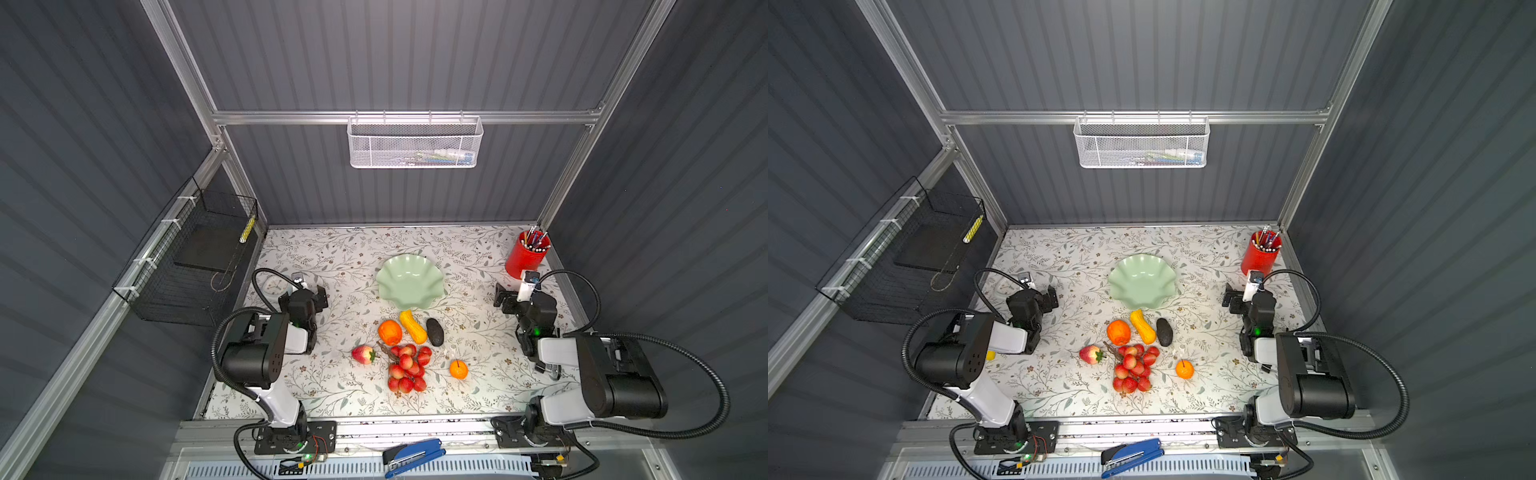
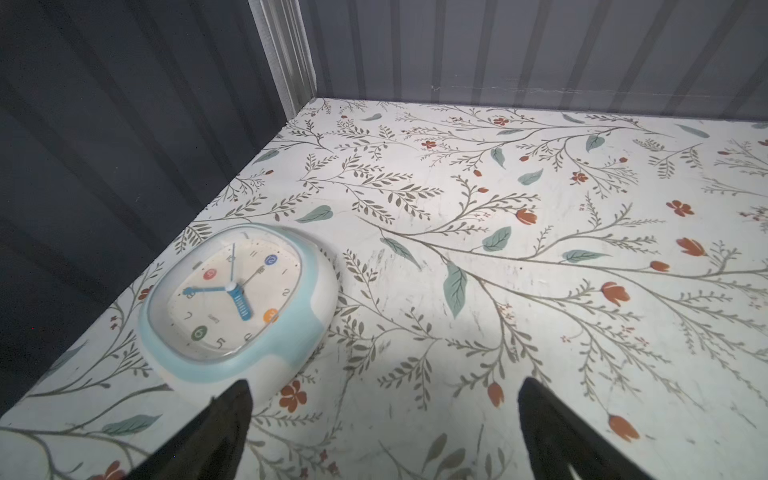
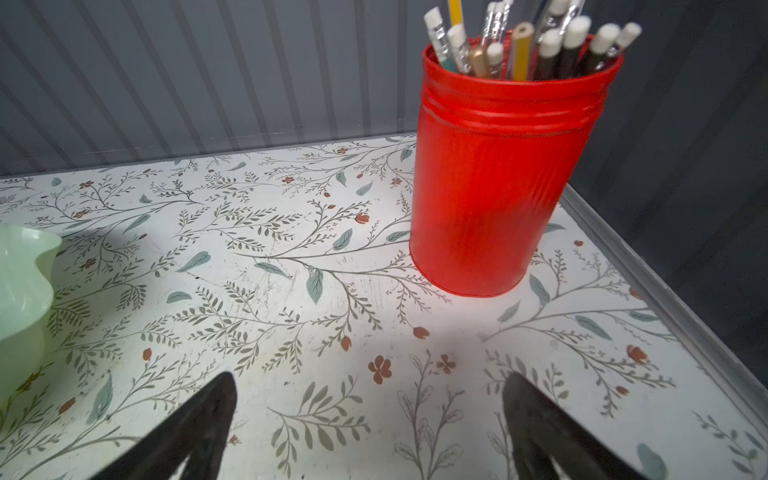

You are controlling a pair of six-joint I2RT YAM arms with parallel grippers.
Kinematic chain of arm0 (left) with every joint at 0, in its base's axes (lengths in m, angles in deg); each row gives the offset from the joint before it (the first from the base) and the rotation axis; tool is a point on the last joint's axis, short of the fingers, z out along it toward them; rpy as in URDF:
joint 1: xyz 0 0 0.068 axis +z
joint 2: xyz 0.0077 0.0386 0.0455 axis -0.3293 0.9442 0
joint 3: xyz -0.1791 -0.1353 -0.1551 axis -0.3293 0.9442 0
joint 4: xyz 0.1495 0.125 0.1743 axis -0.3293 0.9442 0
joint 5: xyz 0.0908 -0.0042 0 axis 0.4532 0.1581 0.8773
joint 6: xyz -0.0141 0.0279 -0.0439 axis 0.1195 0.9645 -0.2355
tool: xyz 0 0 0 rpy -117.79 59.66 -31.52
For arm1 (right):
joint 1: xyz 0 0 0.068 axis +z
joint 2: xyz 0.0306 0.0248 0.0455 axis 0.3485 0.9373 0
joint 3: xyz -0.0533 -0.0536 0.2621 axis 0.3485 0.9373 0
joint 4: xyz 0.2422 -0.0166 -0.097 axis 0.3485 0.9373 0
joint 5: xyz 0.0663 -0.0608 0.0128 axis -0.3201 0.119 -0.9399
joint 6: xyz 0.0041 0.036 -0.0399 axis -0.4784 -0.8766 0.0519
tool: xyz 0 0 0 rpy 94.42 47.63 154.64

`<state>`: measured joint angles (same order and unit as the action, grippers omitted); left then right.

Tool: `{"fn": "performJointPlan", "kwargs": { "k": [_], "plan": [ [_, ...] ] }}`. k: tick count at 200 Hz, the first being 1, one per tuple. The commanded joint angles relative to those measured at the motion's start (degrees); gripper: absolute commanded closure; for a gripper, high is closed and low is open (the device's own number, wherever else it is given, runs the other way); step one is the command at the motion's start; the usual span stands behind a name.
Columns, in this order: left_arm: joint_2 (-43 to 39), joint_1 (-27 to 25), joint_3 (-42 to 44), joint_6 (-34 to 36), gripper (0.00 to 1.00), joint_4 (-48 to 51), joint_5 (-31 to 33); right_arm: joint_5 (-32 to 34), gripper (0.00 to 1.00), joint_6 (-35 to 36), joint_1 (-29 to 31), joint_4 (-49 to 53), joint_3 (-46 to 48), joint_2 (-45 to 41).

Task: Place and organize the fake fruits in the fruit bowl
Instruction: 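Move the right gripper over the small orange tangerine near the fruit pile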

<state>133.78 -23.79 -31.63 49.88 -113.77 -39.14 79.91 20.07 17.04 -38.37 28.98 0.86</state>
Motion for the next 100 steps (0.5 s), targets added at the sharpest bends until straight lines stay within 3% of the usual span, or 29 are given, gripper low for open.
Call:
{"fn": "performJointPlan", "kwargs": {
  "k": [1, 100],
  "plan": [
    [0.37, -0.36, 0.29, 0.17, 0.0, -0.15, 0.41, -0.28, 0.01, 0.09, -0.16, -0.43, -1.03, -0.55],
    [0.4, -0.36, 0.21, 0.17, 0.0, 0.03, 0.37, -0.92, 0.01, -0.26, -0.6, 0.11, -1.42, -0.35]
  ]
}}
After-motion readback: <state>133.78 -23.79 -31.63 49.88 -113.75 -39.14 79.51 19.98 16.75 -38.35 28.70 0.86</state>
